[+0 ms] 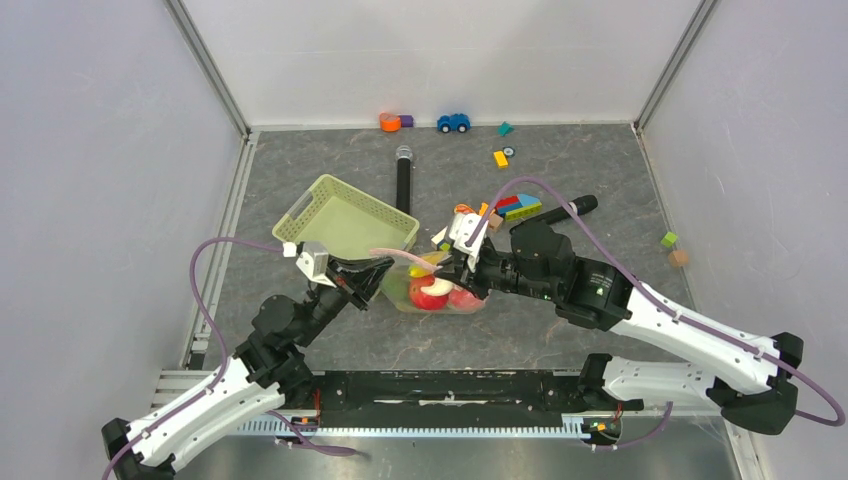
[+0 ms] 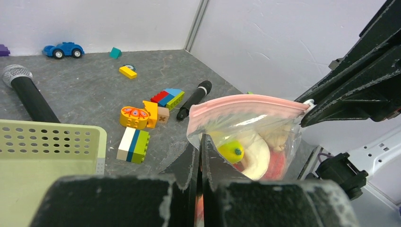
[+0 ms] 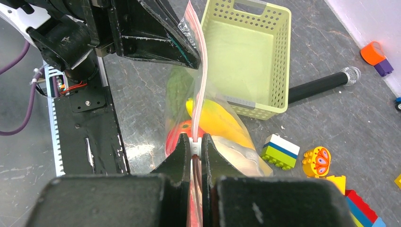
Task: Place the food in the zip-top bag and seal the zipper
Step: Zip the zipper food storage bag at the center of the board.
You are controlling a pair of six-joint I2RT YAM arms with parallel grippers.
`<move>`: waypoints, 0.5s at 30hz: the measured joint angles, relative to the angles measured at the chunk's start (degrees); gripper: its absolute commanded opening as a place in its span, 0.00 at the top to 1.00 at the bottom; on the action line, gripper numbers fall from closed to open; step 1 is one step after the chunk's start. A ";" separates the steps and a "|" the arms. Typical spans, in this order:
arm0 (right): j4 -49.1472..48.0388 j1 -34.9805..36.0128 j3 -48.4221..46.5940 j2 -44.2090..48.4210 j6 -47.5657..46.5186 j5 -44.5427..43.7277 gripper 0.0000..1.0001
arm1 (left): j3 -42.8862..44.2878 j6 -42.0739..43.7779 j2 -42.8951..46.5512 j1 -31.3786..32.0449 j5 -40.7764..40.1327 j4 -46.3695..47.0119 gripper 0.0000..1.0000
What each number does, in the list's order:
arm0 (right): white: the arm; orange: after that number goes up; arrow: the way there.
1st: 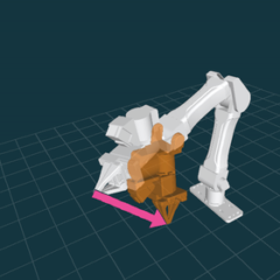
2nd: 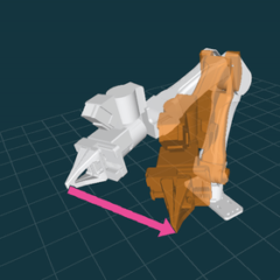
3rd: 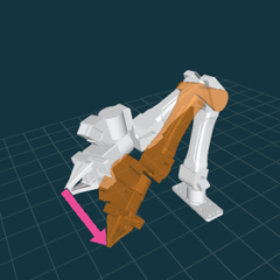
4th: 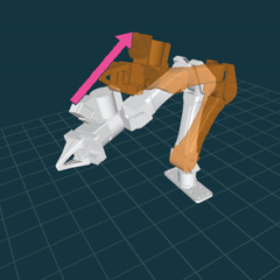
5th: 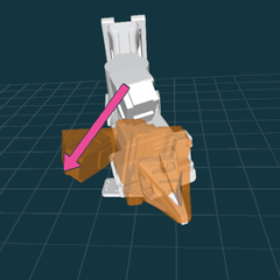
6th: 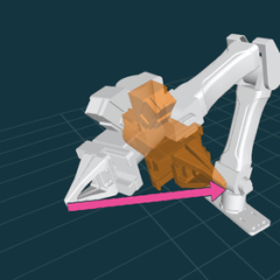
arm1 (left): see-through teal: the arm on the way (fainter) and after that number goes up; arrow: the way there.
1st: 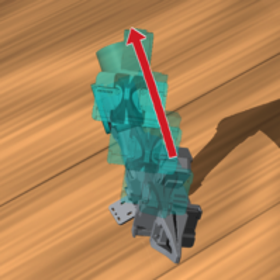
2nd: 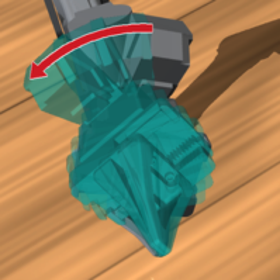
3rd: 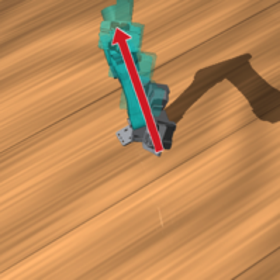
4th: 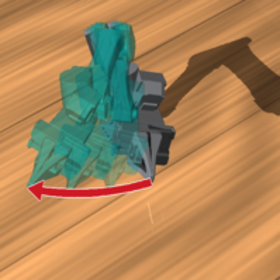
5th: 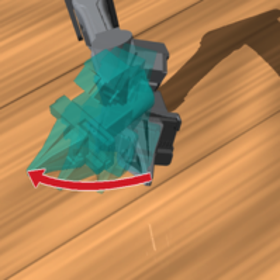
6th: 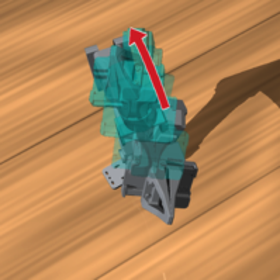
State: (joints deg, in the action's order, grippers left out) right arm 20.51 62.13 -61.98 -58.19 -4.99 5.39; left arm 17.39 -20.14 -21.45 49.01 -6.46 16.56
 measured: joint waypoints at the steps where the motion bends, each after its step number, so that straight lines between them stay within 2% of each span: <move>1: 0.00 0.00 0.02 0.11 0.00 -0.17 1.00 | 0.00 -0.33 -0.17 0.00 -0.35 0.09 0.98; 15: 0.20 0.00 1.68 1.70 0.04 -2.27 1.00 | 0.02 -1.51 -1.18 0.00 -4.52 -0.66 0.98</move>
State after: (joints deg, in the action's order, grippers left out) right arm 20.71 62.13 -60.29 -56.49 -4.95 3.11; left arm 17.41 -21.65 -22.63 49.01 -10.98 15.90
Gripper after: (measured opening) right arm 0.045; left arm 0.043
